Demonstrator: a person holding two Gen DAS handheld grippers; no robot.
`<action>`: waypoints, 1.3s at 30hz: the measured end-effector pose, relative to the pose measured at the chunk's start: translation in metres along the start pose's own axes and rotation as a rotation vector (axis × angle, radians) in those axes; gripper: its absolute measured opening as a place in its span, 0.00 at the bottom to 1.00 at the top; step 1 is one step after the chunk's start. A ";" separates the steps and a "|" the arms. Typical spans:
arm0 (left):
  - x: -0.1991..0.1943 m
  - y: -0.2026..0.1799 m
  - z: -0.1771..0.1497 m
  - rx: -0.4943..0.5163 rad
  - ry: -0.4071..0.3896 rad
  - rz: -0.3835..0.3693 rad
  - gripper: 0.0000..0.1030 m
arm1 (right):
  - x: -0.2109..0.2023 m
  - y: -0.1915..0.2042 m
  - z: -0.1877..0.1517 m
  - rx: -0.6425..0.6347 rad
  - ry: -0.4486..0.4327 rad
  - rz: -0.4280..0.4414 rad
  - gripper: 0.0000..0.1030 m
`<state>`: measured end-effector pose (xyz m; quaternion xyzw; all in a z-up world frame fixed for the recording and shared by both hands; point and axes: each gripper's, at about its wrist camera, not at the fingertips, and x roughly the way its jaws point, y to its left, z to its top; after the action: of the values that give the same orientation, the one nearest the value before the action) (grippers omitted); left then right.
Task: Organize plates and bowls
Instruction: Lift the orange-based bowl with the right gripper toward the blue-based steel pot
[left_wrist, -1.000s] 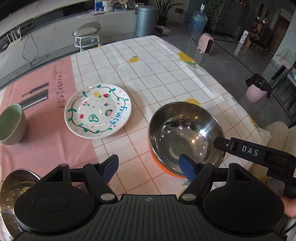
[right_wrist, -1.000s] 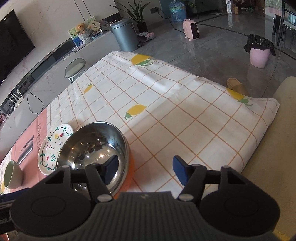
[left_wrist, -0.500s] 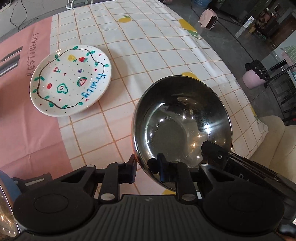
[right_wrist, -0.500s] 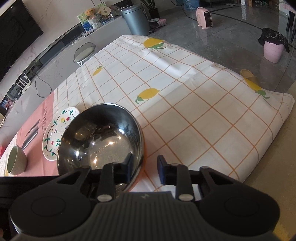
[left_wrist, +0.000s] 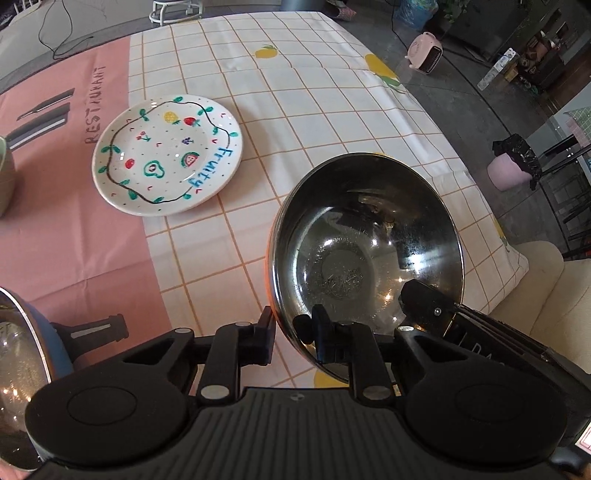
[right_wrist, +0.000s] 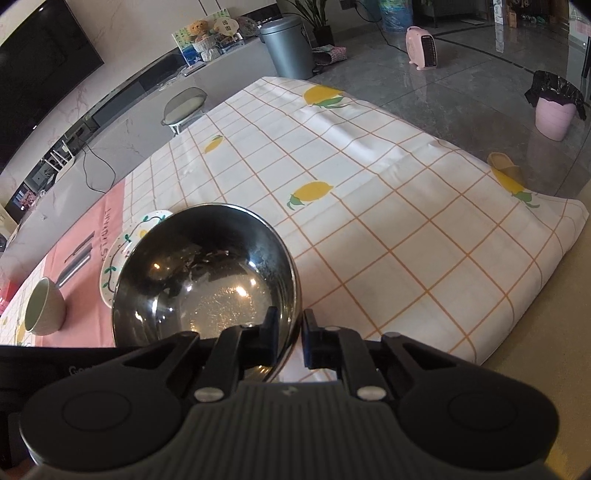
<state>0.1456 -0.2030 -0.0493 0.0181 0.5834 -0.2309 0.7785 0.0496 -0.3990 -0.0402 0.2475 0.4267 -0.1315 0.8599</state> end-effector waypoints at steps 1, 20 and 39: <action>-0.007 0.003 -0.003 -0.003 -0.011 0.007 0.22 | -0.003 0.002 -0.001 0.011 -0.001 0.011 0.10; -0.142 0.131 -0.090 -0.194 -0.275 0.130 0.23 | -0.064 0.160 -0.064 -0.288 -0.012 0.322 0.10; -0.103 0.193 -0.117 -0.275 -0.314 0.014 0.32 | -0.001 0.201 -0.082 -0.317 0.122 0.277 0.06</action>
<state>0.0920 0.0386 -0.0383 -0.1208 0.4806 -0.1435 0.8566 0.0821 -0.1853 -0.0182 0.1731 0.4551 0.0715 0.8705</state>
